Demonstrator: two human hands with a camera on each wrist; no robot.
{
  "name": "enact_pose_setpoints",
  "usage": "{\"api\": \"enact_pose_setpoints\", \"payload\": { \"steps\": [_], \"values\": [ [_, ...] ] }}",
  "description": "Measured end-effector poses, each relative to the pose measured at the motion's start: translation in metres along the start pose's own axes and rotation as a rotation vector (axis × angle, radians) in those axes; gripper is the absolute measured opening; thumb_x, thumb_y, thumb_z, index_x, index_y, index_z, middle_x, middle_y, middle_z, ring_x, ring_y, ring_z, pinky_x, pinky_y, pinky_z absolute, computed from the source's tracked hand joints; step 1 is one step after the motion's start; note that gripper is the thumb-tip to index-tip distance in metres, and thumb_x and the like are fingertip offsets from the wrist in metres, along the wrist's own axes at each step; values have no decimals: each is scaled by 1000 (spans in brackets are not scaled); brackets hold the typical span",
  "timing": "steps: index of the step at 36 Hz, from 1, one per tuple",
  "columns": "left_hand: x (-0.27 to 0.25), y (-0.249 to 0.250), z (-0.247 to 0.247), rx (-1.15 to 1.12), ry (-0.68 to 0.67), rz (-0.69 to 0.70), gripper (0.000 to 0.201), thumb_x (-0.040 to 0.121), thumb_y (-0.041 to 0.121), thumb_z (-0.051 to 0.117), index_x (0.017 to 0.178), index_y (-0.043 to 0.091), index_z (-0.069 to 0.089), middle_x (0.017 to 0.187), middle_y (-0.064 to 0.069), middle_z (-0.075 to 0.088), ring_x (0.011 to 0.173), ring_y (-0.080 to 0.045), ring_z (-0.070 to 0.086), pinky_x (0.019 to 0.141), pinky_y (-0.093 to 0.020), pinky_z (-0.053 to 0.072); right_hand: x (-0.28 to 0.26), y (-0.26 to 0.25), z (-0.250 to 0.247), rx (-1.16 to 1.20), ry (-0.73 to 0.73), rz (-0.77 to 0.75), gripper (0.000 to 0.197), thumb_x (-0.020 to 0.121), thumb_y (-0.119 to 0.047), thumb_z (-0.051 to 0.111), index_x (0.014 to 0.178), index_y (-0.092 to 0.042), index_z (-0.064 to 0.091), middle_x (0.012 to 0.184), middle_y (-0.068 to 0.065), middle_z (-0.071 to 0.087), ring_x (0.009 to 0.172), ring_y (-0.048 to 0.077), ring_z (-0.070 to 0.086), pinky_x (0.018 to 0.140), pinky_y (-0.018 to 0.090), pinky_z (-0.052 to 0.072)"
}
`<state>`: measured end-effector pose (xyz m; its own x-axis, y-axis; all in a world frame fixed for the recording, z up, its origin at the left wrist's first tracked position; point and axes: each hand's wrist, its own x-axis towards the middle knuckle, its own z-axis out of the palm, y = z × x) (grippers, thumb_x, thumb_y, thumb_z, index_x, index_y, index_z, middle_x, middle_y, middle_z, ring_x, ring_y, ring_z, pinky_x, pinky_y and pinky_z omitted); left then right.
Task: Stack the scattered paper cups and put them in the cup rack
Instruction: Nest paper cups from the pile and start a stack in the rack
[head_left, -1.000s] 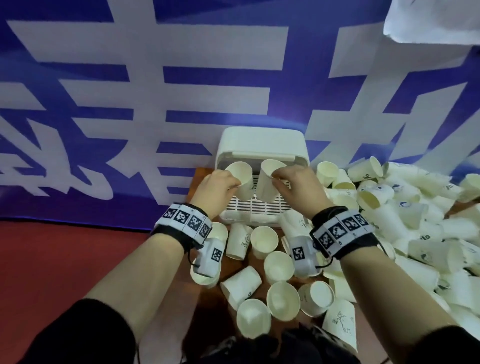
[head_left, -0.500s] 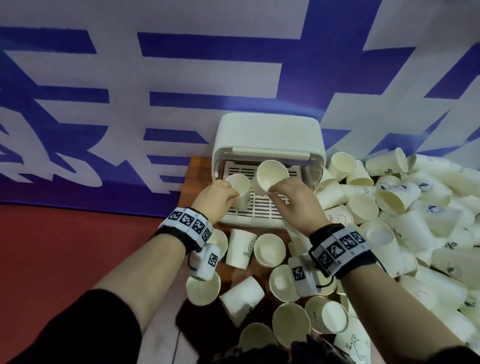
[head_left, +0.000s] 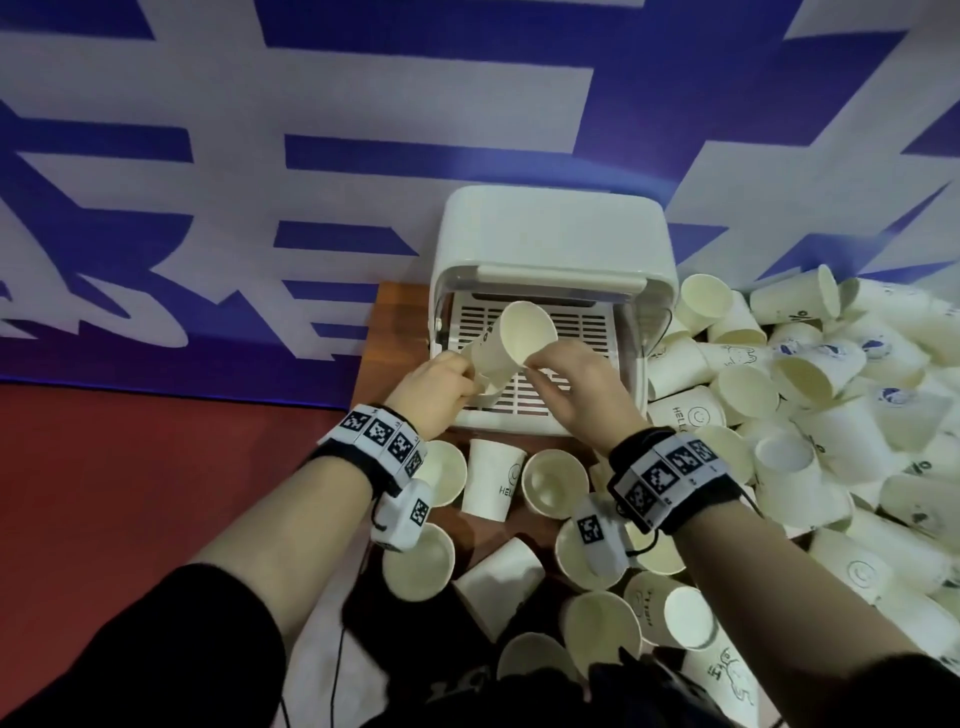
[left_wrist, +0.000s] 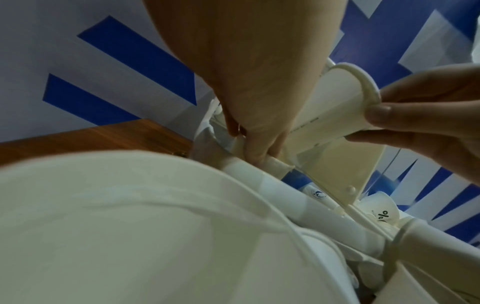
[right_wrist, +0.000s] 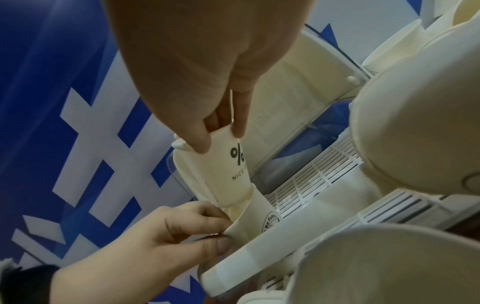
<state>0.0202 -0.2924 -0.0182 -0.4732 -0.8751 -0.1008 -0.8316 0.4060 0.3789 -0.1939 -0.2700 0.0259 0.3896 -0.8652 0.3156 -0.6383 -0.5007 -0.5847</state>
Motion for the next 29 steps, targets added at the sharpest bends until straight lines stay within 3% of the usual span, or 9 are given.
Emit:
{"api": "enact_pose_setpoints", "payload": {
  "steps": [6, 12, 18, 22, 25, 27, 29],
  "values": [
    [-4, -4, 1, -34, 117, 50, 30, 94, 29, 57, 118, 16, 68, 122, -3, 62, 124, -25, 46, 108, -36, 25, 7, -3, 4, -33, -29, 35, 12, 87, -11, 62, 92, -3, 69, 89, 10, 70, 85, 28, 63, 79, 27, 42],
    [-16, -8, -8, -36, 235, 120, 24, 90, 24, 62, 106, 9, 73, 110, -6, 70, 113, -26, 59, 103, -44, 40, 11, -5, 4, -55, -62, 42, 12, 88, -9, 62, 93, -1, 69, 90, 14, 69, 87, 32, 63, 79, 32, 44],
    [-23, -6, -20, -220, 346, -76, 22, 94, 29, 57, 101, 12, 69, 103, 0, 65, 100, -16, 56, 91, -34, 44, 16, -4, 12, -101, -187, 9, 17, 92, -10, 56, 96, 1, 67, 90, 18, 67, 89, 36, 60, 78, 44, 48],
    [-19, 0, -25, -471, 359, -247, 23, 96, 31, 54, 110, 16, 65, 109, 3, 61, 98, -11, 58, 86, -29, 49, 22, 3, 21, -143, -269, 3, 20, 96, -14, 52, 101, -2, 67, 98, 13, 67, 96, 31, 58, 82, 38, 44],
    [-12, 4, -23, -573, 364, -323, 20, 96, 30, 54, 107, 18, 65, 103, 2, 65, 92, -10, 60, 82, -24, 47, 26, 6, 26, -145, -321, -6, 21, 96, -12, 50, 98, -1, 67, 98, 11, 66, 96, 30, 58, 83, 33, 41],
    [-7, 6, -21, -640, 348, -363, 21, 96, 32, 54, 107, 18, 65, 97, 2, 66, 91, -14, 62, 84, -29, 50, 27, 7, 28, -138, -343, -8, 21, 96, -12, 50, 97, 0, 68, 103, 14, 66, 102, 33, 58, 88, 34, 40],
    [-2, 7, -18, -676, 333, -392, 21, 95, 31, 55, 107, 17, 64, 92, 3, 65, 90, -17, 63, 87, -36, 52, 28, 7, 30, -155, -374, 11, 24, 96, -13, 51, 104, 1, 69, 124, 21, 59, 122, 34, 49, 104, 33, 31]
  ]
}}
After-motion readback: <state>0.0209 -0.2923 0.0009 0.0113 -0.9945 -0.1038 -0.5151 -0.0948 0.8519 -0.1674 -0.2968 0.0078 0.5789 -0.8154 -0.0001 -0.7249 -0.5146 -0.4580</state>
